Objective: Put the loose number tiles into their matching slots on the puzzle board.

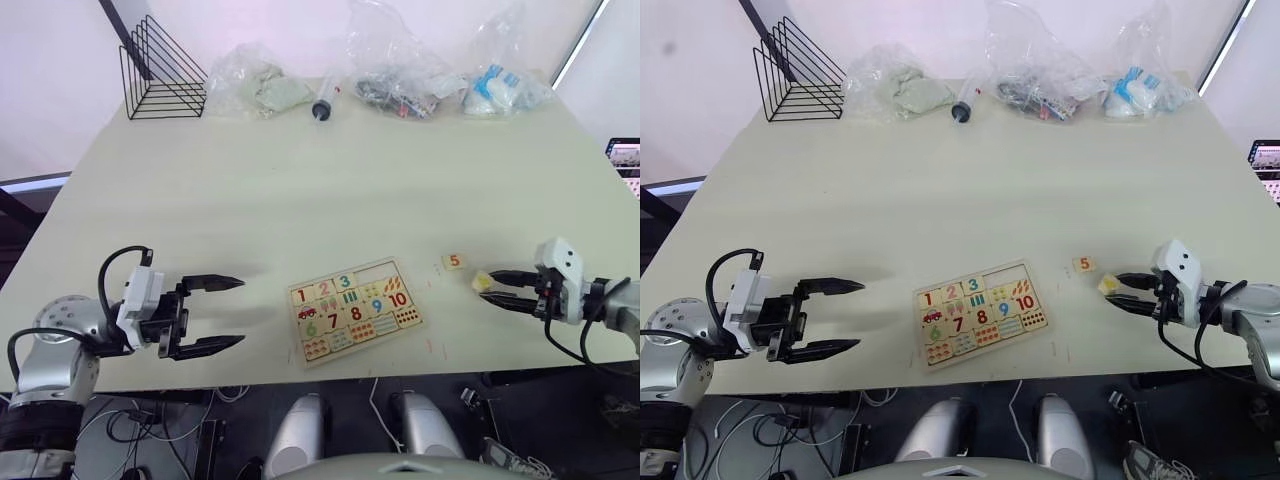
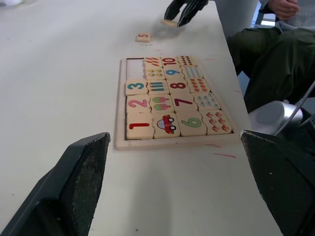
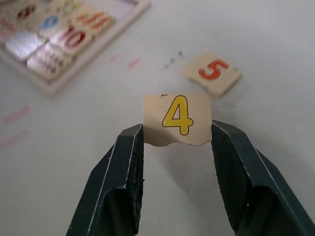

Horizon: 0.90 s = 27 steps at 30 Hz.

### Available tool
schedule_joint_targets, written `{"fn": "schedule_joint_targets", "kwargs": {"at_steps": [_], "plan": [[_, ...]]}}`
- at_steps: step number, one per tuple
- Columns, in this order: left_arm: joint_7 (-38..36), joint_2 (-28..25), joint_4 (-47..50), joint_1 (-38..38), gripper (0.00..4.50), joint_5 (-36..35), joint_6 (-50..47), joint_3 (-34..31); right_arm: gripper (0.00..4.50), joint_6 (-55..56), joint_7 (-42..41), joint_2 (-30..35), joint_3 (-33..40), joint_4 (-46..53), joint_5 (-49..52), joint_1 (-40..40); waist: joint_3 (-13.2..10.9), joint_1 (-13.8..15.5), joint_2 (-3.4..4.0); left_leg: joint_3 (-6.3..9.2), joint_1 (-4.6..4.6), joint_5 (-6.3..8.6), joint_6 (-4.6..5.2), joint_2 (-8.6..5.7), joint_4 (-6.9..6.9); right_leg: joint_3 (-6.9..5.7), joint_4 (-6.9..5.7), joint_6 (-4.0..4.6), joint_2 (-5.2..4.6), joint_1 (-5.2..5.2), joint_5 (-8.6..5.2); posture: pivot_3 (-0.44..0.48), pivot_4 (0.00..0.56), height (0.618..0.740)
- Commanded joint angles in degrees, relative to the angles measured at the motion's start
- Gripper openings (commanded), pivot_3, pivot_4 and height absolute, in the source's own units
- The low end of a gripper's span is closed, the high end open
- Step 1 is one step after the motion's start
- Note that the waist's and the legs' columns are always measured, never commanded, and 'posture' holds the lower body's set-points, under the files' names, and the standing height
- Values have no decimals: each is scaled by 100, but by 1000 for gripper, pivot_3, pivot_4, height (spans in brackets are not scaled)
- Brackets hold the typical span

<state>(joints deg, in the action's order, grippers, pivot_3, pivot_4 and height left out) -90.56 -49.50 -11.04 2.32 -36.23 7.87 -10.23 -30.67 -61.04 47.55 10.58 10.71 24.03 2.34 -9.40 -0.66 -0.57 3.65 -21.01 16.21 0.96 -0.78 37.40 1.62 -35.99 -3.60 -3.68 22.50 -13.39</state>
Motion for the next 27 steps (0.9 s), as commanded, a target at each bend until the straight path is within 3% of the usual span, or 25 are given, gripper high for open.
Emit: {"fn": "schedule_joint_targets", "kwargs": {"at_steps": [1,7,15,21,27], "plan": [[-190,13,-64,82,4500,-3,79,-65,1483,-1466,1415,-407,340,1359,347,-217,4,-3,-7,2,0,0,0,1,0,-1,0,0,1,0,0,0,150,740],[212,229,-124,245,4500,347,92,-91,1483,-2606,3157,-1072,399,2405,-97,-650,5,14,-9,4,-17,0,0,-6,1,-4,4,-2,-1,10,0,0,150,740],[-120,184,-215,371,4500,363,26,-63,1483,-4129,4360,-2139,525,3533,48,-800,8,-9,-13,11,-18,0,0,0,1,-9,0,-1,8,13,0,0,150,740],[-194,-177,-222,389,4500,-19,231,308,1483,-5040,5103,-3103,463,4219,-81,-984,12,-14,-19,13,-17,0,0,1,1,-9,-2,0,9,14,-1,0,150,740],[-194,-584,-364,416,4500,-276,542,832,1483,-5615,5454,-3516,430,4438,-277,-820,16,-18,-25,17,-17,0,0,2,0,-13,-3,1,10,15,-2,0,150,740]]}}
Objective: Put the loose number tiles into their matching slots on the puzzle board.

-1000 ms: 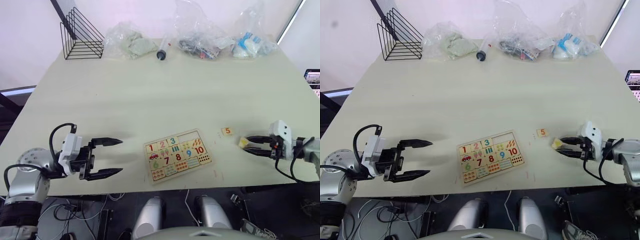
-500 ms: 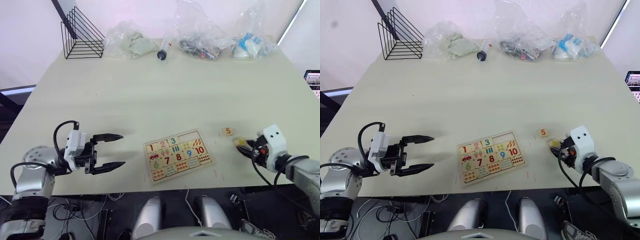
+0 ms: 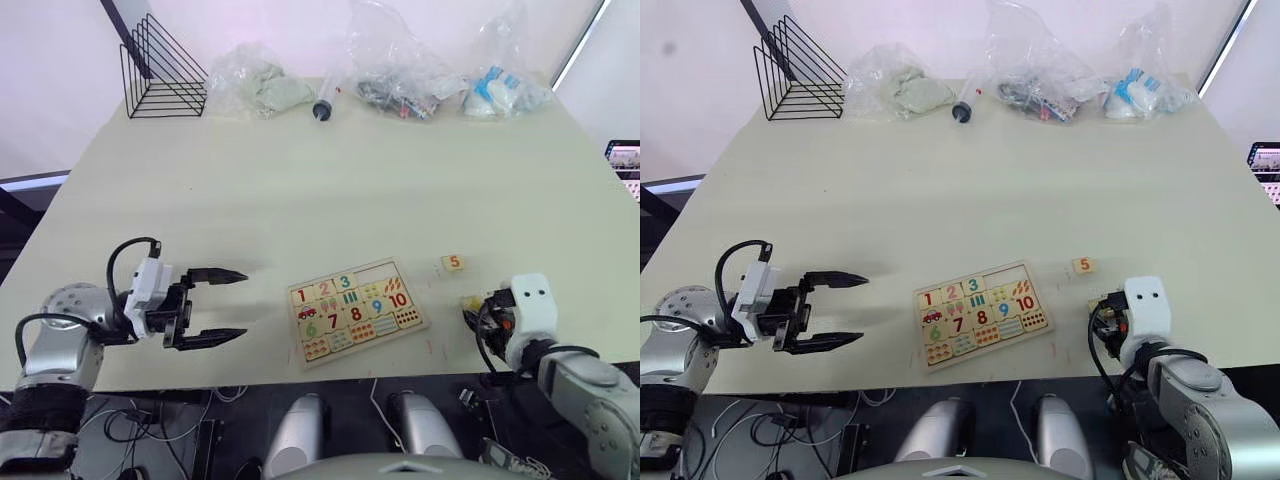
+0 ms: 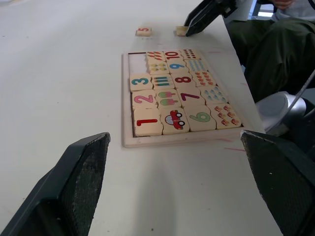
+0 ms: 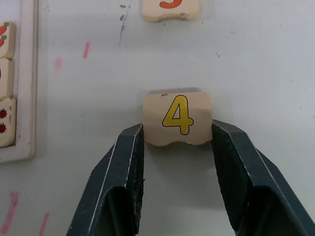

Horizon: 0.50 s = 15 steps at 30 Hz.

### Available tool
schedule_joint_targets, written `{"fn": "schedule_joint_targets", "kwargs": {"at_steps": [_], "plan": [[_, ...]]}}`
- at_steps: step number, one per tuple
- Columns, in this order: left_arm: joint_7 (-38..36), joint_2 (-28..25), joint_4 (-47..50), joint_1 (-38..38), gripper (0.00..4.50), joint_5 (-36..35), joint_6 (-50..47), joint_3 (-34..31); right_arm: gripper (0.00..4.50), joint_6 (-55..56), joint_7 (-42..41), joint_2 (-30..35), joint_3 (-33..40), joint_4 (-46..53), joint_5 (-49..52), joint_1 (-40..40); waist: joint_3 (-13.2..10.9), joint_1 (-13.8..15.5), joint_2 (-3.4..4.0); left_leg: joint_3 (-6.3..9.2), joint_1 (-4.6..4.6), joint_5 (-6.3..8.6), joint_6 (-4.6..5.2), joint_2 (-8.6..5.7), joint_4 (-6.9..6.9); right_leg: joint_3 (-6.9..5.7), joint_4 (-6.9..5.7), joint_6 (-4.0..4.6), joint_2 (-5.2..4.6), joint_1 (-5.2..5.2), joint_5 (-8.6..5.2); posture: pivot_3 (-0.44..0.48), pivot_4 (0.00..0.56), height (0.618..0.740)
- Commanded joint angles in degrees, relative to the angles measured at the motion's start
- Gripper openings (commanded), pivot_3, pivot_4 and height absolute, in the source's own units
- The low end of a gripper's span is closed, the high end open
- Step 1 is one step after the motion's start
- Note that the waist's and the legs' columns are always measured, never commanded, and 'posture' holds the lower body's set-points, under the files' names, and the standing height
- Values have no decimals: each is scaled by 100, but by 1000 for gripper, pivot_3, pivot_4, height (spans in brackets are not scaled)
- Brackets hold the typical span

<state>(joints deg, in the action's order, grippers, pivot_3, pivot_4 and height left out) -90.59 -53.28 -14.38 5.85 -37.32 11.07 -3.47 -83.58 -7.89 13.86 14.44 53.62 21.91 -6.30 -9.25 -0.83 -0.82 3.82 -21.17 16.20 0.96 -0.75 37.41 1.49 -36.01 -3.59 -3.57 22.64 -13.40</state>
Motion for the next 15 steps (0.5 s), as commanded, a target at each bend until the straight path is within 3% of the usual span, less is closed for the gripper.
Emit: {"fn": "schedule_joint_targets", "kwargs": {"at_steps": [1,7,9,10,12,14,15], "plan": [[-191,-238,-57,79,4500,-188,277,211,1483,-412,177,-252,50,178,-86,90,0,-3,-1,0,0,0,0,0,0,0,0,0,0,0,0,0,150,740],[-191,-332,-99,102,4500,-334,416,408,1483,-538,186,-353,-92,230,-197,156,2,-12,-3,-2,0,0,0,0,0,1,0,0,2,6,0,0,150,740],[-191,-370,-107,89,4500,-333,431,449,2498,-433,103,-132,-205,264,-187,131,3,-15,-5,-2,0,0,0,0,-1,1,0,0,2,7,0,0,150,740],[-191,-393,-111,80,4500,-324,439,469,2649,-435,81,-118,-194,292,-184,128,3,-15,-5,-2,0,0,0,0,-1,1,0,0,2,7,0,0,150,740],[-191,-427,-101,60,4500,-325,438,495,3661,-285,-24,13,-182,296,-168,112,3,-12,-5,-2,0,0,0,0,-1,0,0,0,2,7,-1,0,150,740],[-191,-437,-101,49,4500,-343,432,495,4356,-133,-122,166,-161,278,-171,88,3,-9,-5,-2,0,0,0,0,-1,0,0,-1,2,7,-1,0,150,740],[-191,-438,-108,47,4500,-345,439,494,4434,-21,-192,254,-156,266,-163,65,3,-9,-5,-5,0,0,1,-2,0,2,0,-1,0,6,-1,0,150,740]]}}
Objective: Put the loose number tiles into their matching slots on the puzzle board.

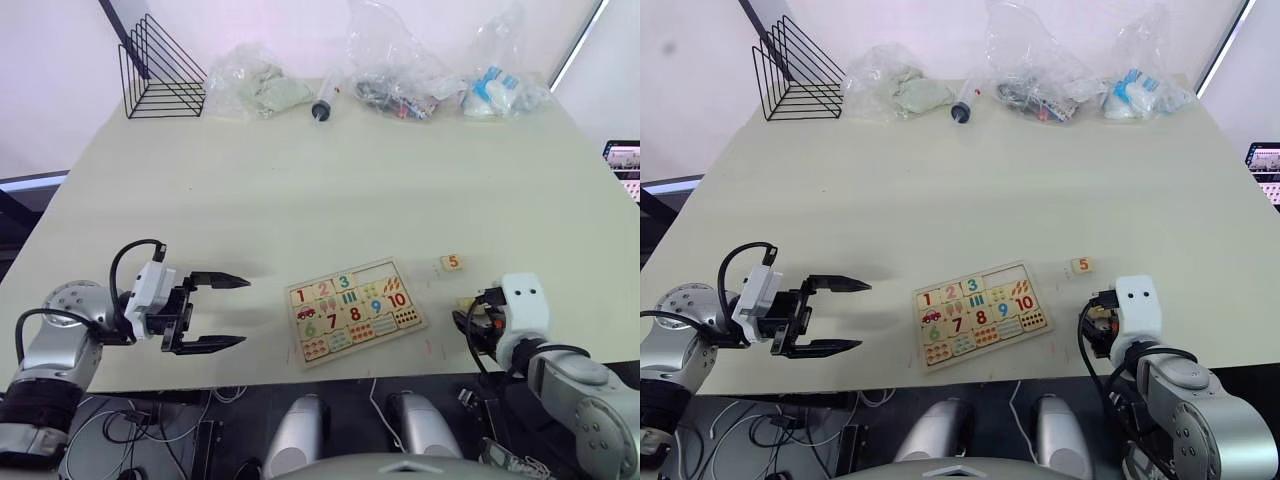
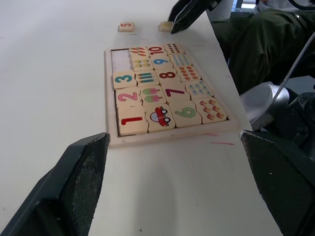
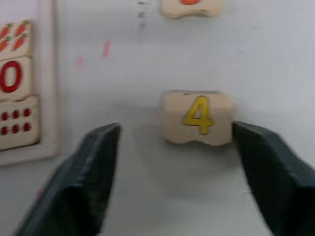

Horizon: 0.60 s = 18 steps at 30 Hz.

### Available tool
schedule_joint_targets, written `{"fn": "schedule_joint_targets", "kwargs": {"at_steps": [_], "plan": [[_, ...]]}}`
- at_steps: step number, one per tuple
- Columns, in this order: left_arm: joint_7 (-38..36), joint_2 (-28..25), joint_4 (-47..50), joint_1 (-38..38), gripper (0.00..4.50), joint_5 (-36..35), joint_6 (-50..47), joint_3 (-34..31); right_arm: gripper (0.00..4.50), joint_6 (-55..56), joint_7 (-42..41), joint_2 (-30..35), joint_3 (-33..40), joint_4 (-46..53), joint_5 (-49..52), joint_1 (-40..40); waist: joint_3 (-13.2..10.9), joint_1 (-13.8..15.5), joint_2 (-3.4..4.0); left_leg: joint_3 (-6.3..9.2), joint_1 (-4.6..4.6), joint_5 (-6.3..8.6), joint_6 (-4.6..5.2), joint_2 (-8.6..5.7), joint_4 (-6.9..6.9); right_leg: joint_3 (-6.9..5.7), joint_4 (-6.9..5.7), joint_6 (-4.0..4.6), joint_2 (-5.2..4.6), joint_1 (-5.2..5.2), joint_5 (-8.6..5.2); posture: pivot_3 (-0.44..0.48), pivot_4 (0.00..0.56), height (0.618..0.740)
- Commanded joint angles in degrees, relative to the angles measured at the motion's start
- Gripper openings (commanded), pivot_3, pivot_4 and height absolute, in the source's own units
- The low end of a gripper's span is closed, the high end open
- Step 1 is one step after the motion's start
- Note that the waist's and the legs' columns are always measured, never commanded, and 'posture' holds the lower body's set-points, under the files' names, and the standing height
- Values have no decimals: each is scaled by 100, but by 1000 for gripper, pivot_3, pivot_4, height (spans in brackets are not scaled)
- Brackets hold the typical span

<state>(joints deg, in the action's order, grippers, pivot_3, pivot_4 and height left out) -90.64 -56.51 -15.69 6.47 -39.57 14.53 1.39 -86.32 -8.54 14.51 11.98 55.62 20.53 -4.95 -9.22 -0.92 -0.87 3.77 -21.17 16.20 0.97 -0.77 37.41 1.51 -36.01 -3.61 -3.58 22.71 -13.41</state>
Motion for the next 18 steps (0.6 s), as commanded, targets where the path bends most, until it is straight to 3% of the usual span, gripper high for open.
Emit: {"fn": "schedule_joint_targets", "kwargs": {"at_steps": [1,4,9,14,18], "plan": [[-186,-103,16,-13,4500,-118,88,-12,4434,414,-226,292,91,58,3,-98,0,1,0,-1,0,0,0,0,0,1,0,0,0,0,0,0,150,740],[-186,-103,77,-78,4500,-144,68,-44,4434,1044,-649,398,268,-34,217,-148,-1,-8,2,-3,-1,0,0,0,0,1,0,-1,2,0,0,0,150,740],[-186,-110,159,-145,4500,-183,62,-58,4434,1956,-1644,1240,320,-522,464,-336,-3,-16,4,-4,-2,0,0,4,-2,2,0,0,6,0,0,0,150,740],[-186,-148,192,-202,4500,-187,91,-106,4434,3931,-3552,2368,262,-1791,551,-440,-5,-9,3,-15,-3,0,1,3,2,4,1,-1,4,-2,0,0,150,740],[-186,-122,211,-224,4500,-150,96,-165,4434,4801,-4157,2563,225,-2646,610,-207,-5,-3,3,-23,-3,0,1,4,2,0,-1,0,9,-3,0,0,150,740]]}}
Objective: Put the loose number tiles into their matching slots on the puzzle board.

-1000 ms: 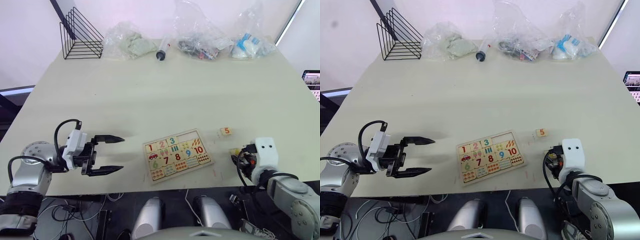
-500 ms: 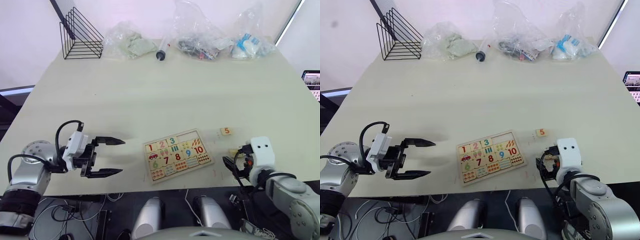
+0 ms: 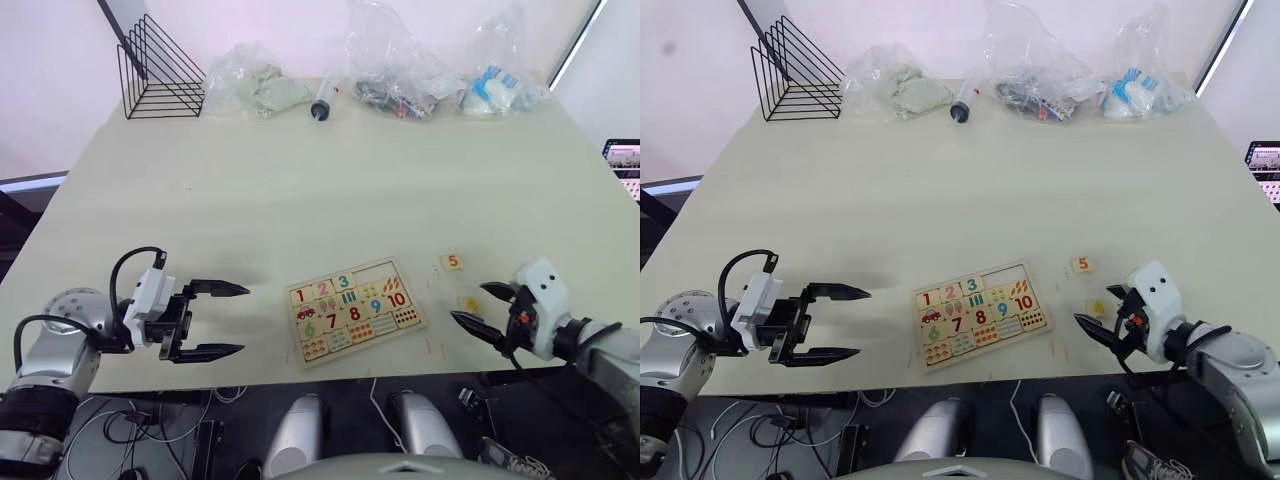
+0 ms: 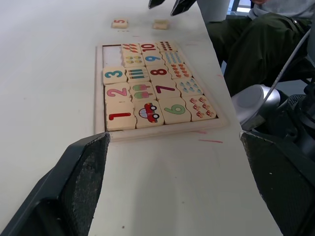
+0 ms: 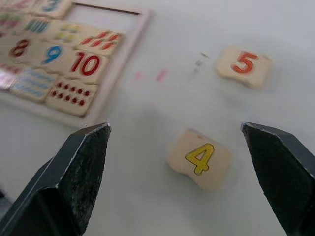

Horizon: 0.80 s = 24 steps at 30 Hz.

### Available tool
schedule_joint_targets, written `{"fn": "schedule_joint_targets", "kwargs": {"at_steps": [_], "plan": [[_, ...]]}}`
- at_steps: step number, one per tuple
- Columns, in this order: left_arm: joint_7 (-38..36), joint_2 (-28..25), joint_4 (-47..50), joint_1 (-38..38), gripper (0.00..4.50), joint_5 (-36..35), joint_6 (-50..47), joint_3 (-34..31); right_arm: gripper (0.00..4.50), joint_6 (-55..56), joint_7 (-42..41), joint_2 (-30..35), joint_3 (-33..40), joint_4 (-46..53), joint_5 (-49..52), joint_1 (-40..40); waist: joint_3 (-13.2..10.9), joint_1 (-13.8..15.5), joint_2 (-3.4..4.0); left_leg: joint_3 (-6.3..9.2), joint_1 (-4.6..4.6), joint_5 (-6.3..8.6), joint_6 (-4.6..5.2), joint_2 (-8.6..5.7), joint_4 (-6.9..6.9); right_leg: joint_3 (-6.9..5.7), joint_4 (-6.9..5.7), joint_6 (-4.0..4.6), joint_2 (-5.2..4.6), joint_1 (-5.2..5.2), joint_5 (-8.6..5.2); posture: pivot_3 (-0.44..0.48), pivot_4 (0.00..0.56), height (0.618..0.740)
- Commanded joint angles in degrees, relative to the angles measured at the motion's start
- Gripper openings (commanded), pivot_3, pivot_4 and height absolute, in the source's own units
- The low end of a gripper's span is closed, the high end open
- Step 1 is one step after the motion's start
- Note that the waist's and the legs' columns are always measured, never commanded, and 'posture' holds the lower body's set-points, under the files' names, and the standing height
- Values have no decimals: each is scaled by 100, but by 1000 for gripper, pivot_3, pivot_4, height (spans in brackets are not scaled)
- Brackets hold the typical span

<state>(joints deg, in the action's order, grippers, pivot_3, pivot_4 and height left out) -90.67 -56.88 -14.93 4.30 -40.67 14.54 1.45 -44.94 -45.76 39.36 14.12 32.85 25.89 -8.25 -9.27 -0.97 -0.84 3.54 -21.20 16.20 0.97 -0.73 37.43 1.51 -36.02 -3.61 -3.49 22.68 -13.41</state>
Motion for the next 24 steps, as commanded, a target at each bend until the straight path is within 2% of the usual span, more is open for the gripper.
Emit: {"fn": "schedule_joint_targets", "kwargs": {"at_steps": [1,6,15,24], "plan": [[-183,-68,153,-24,4500,-37,86,-197,4434,977,-736,182,-43,-585,43,149,-1,3,1,0,0,0,0,0,0,1,-2,0,0,1,0,0,150,740],[-183,44,193,-45,4500,65,85,-321,4434,2614,-2203,765,-441,-2007,-292,574,-2,3,2,-3,0,0,0,-1,2,6,0,-1,-5,0,1,0,150,740],[-183,50,219,93,4500,58,-97,-311,4434,4435,-3633,1128,-1362,-4139,-1021,2037,-9,15,9,-4,6,0,-1,-1,6,5,-23,1,-2,2,1,0,150,740],[-183,-10,238,78,4500,-24,-58,-208,4434,5304,-4037,1078,-1804,-5109,-1392,2686,-14,12,17,-8,10,0,-1,-5,8,6,-34,1,-6,4,1,0,150,740]]}}
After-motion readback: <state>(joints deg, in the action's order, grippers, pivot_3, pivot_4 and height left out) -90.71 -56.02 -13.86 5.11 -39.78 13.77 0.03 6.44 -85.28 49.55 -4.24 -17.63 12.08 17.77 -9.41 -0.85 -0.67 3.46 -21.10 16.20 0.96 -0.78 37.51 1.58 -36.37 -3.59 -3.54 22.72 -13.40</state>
